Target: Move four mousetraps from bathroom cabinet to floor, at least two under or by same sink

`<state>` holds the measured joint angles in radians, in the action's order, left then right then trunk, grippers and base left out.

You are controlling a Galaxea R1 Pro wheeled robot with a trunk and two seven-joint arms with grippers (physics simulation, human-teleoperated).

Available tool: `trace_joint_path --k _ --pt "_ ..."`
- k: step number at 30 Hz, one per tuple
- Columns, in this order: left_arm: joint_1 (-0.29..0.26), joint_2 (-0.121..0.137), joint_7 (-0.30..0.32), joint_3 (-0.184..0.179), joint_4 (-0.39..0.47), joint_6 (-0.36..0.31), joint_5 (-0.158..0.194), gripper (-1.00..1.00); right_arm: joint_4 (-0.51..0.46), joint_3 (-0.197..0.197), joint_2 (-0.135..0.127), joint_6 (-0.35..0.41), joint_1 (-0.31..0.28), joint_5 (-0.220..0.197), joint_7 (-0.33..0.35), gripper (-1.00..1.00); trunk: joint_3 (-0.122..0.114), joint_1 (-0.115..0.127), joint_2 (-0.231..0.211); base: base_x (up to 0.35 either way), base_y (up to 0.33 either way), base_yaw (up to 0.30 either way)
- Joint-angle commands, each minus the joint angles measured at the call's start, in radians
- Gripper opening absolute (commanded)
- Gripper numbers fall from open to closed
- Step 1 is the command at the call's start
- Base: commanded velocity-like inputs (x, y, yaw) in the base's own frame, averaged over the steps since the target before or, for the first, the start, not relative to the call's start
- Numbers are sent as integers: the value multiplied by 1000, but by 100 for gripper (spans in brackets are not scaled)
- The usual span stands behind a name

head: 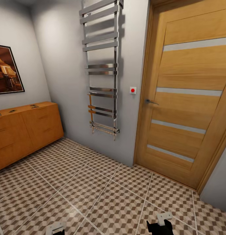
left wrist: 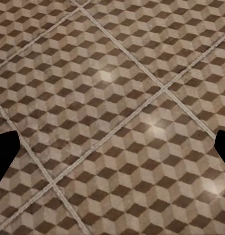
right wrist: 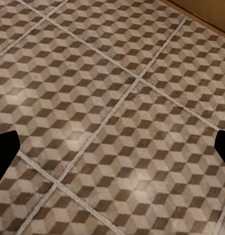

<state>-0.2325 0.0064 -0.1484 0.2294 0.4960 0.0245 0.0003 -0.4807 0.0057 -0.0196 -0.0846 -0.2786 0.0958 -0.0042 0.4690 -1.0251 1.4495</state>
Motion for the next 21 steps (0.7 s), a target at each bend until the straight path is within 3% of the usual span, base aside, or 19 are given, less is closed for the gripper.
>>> trace_joint_path --k 1,21 --pt "-1 -2 -5 1 0 3 0 100 1 0 0 -2 -1 10 0 100 1 0 1 0 0 0" --pt "-1 -11 -17 0 2 3 -5 100 1 0 1 -2 -1 10 0 100 1 0 1 0 0 1"
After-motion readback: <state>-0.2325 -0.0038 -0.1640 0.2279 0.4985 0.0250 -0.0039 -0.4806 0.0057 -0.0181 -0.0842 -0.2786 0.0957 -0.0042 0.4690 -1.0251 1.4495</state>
